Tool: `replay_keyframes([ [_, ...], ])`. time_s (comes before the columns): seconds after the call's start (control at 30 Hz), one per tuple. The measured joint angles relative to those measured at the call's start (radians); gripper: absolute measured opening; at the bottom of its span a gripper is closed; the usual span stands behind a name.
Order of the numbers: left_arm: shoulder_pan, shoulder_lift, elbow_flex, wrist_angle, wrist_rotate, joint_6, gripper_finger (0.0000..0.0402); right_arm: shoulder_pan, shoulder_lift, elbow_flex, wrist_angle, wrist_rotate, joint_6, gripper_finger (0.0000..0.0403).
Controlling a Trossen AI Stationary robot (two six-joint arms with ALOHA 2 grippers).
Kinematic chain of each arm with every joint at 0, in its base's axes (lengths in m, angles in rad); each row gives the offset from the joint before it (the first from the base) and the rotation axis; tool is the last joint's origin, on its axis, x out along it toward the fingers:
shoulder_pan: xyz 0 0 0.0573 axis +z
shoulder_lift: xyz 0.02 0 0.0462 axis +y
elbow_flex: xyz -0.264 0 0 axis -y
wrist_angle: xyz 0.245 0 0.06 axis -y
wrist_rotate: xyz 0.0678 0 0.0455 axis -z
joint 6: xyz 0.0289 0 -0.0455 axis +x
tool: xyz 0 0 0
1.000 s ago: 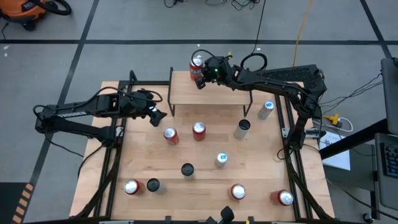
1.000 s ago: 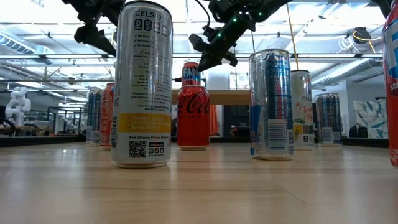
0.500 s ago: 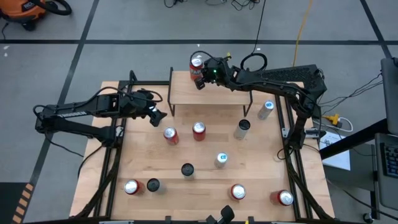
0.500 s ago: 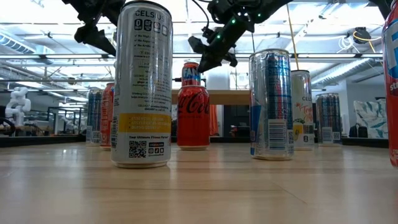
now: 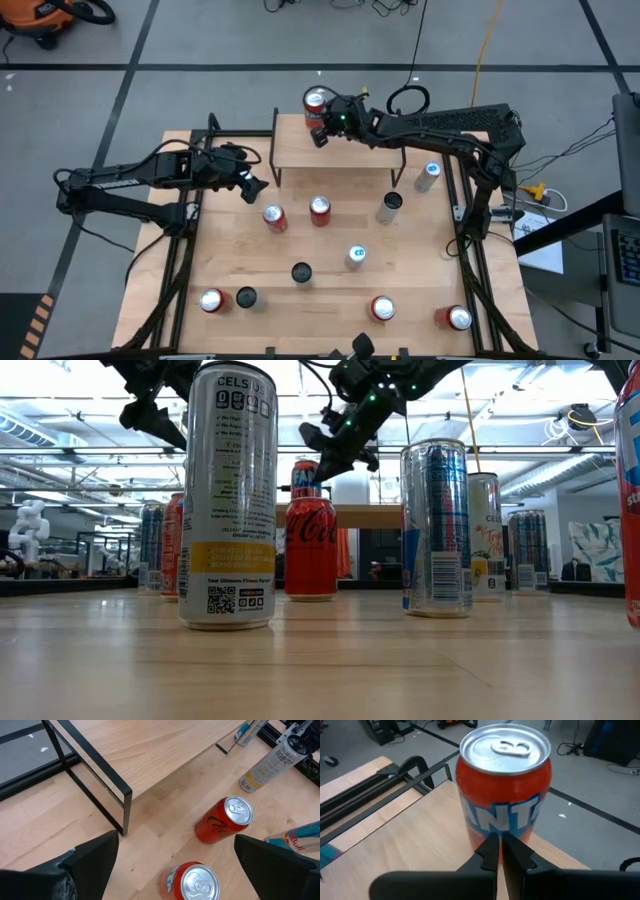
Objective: Place canned beverage on shelf
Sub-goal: Put the bottom red soda can on the shelf aligned with the other red soda can
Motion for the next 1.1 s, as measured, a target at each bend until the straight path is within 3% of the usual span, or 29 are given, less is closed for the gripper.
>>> replay_keyframes([
  [0.13,0.000,0.000,0.000,0.000,0.001,-0.001,0.0400,0.000,-0.013,0.000,-0.057,-0.049,-0.001,0.0000],
  [0.3,-0.003,0.000,0.000,-0.001,0.027,-0.008,0.0400,0.014,-0.109,0.001,-0.240,-0.196,0.010,0.0000],
  [0.47,-0.021,0.000,0.000,0.000,0.031,-0.008,0.0400,0.078,-0.204,0.001,-0.400,-0.259,0.033,0.0000],
  [0.8,-0.061,0.000,0.000,0.000,0.131,-0.008,0.0400,0.289,-0.362,0.001,-0.586,-0.263,0.229,0.0000],
  [1.1,-0.119,0.000,0.000,0.000,0.156,-0.075,0.0400,0.501,-0.453,0.001,-0.795,-0.266,0.376,0.0000],
])
